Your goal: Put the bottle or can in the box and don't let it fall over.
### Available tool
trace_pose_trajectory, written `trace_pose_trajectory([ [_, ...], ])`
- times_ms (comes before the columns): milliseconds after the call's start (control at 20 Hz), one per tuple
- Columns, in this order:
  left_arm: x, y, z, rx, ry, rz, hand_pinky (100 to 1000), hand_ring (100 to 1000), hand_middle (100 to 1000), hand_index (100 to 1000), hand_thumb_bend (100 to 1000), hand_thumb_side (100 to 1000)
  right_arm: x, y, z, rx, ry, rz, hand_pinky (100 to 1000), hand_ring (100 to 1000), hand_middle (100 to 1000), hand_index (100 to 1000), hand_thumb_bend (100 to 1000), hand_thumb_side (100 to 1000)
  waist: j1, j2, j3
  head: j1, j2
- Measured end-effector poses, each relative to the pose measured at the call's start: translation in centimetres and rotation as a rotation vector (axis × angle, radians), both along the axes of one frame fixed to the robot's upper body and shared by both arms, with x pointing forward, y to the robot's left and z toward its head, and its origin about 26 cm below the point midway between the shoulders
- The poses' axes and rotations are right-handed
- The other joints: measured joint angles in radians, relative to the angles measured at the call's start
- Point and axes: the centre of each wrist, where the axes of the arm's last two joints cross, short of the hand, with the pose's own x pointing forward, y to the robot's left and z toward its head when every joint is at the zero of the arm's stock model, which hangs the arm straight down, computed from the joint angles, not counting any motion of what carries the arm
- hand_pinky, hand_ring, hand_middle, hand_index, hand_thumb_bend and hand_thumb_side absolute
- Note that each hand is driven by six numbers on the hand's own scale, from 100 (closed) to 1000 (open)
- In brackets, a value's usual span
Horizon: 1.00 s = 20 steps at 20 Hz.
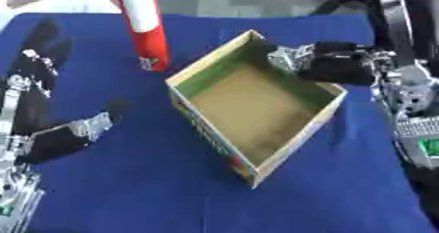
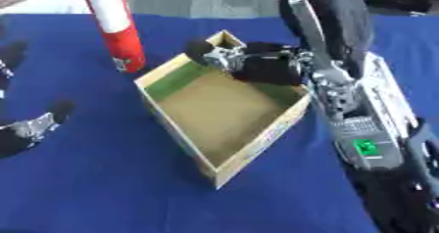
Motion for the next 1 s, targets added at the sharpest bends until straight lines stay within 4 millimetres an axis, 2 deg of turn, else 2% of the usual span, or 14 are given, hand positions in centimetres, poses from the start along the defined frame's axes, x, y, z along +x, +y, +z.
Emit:
trace_pose_trajectory([
  [400, 0.1, -0.1, 0.3, 0.015, 0.014, 0.019, 1000, 926, 1000, 946, 634, 198, -0.2, 0.5, -0.6, 0.042, -0.051, -0.027, 769, 605, 605, 649, 768, 176, 0.0, 0.0, 0.0, 0.0, -0.009],
  [450, 0.1, -0.1, 0.3, 0.016, 0.016, 0.021, 1000, 926, 1000, 946, 632, 204, -0.2, 0.5, -0.6, 0.043, -0.053, -0.029, 770, 606, 605, 648, 753, 152, 0.0, 0.0, 0.0, 0.0, -0.009],
  [750, 0.2, -0.1, 0.4, 0.005, 0.041, 0.058, 1000, 926, 1000, 955, 571, 303, -0.2, 0.6, -0.4, 0.037, -0.059, -0.038, 783, 610, 598, 646, 802, 207, 0.0, 0.002, 0.0, 0.001, -0.009],
  [800, 0.2, -0.1, 0.4, 0.003, 0.049, 0.068, 1000, 926, 1000, 955, 533, 351, -0.2, 0.6, -0.3, 0.034, -0.062, -0.039, 779, 609, 589, 644, 829, 223, 0.0, 0.002, 0.0, 0.001, -0.009],
  [1000, 0.2, -0.2, 0.5, -0.008, 0.072, 0.113, 1000, 925, 1000, 954, 512, 444, -0.1, 0.5, 0.4, 0.015, -0.104, -0.062, 768, 603, 577, 645, 878, 269, 0.0, 0.004, 0.001, 0.001, -0.009],
])
